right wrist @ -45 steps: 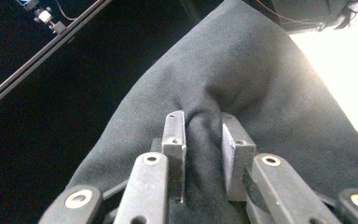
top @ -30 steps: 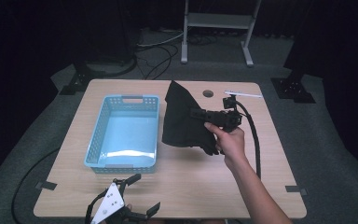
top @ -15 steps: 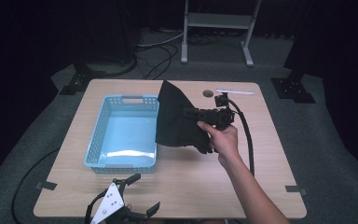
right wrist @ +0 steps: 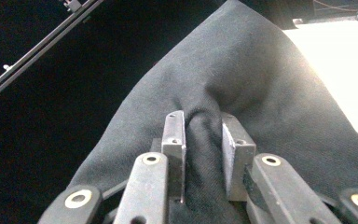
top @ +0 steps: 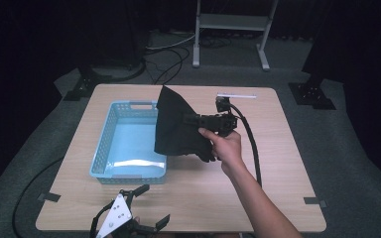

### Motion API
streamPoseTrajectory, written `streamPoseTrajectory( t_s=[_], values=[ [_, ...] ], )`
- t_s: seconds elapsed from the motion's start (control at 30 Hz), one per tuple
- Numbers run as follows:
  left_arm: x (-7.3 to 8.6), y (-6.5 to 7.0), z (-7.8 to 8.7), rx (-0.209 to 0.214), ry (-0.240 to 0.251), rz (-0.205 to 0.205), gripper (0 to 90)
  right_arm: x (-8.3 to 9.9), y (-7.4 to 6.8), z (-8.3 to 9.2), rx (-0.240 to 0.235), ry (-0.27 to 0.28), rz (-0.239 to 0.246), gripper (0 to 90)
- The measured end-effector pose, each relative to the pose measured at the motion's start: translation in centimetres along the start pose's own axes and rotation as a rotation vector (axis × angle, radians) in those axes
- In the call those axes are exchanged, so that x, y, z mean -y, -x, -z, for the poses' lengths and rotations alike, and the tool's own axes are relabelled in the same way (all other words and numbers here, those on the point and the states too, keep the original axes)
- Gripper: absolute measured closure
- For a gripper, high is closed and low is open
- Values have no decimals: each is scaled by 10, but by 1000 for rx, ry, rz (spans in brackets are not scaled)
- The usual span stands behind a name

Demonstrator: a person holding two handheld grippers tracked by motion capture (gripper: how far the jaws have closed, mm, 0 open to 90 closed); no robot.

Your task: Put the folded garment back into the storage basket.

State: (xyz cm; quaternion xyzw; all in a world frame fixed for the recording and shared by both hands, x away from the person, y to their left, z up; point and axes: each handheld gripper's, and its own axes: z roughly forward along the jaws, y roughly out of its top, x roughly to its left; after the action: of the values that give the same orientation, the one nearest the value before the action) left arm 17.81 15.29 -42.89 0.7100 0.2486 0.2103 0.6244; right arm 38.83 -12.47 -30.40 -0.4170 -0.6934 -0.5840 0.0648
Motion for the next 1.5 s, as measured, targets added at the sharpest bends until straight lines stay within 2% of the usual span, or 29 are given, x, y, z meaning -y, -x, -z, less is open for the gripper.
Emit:
streamPoseTrajectory(
  t_s=[0.4,0.7,1.03,1.5],
  values=[
    [0,-1,1,-5,0,1,0,1,-3,-22,-20,-14,-13,746],
    [-1,-2,1,-5,4,3,0,1,-7,-39,-36,-25,-8,746],
    [-1,-2,2,-7,11,7,0,0,-14,-50,-45,-33,4,747],
    [-1,-2,3,-8,13,4,0,-12,-32,-64,-67,-42,36,746]
  ],
)
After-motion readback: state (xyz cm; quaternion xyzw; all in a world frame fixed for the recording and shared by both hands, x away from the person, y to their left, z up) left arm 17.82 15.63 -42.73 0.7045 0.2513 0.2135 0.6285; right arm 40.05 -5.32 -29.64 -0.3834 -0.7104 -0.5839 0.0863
